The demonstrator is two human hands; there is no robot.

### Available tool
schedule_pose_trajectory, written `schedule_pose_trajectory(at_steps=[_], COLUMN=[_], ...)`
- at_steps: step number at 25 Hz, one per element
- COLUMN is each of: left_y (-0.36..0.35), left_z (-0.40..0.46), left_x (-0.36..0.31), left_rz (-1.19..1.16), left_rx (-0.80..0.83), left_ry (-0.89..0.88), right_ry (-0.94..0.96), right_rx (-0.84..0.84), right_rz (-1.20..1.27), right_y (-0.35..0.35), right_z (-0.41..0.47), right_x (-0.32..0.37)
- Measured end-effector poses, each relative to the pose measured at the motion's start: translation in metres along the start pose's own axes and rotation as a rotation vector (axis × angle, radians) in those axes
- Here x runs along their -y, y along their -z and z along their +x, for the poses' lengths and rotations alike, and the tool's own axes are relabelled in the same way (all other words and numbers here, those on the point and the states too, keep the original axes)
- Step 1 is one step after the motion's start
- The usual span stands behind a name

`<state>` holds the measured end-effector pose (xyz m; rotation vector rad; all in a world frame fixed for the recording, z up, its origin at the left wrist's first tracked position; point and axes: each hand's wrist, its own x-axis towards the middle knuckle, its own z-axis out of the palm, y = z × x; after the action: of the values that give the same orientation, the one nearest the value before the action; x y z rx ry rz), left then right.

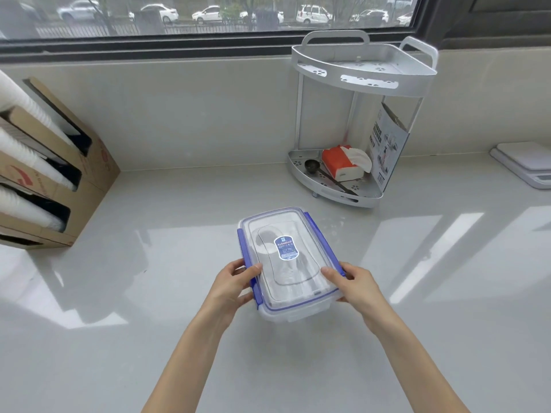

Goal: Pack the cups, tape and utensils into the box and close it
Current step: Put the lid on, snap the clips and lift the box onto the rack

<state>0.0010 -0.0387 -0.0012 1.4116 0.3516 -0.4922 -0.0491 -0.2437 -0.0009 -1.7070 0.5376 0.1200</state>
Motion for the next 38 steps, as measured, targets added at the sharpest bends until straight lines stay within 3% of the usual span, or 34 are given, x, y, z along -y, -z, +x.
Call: schedule_pose_trajectory(at_steps=[14, 26, 38], left_y=[-0.049, -0.104, -0.176], left_z=[-0.017, -0.01, 0.054], left_x=[-0.161, -0.267, -0.339], left_rz=[-0.131, -0.164, -0.23], left_rx=[0.288, 0.444, 0.526], left_ry=[-0.299, -0.35, -0.326], right_ry=[0.407, 0.596, 0.622], right_rx=[-0.118, -0.176, -0.283], right_rz=[0.018, -0.086, -0.124], right_y=[0.076, 0.135, 0.19], right_z=[0.024, 0.048, 0.143], right_x=[0.177, 0.292, 0.365])
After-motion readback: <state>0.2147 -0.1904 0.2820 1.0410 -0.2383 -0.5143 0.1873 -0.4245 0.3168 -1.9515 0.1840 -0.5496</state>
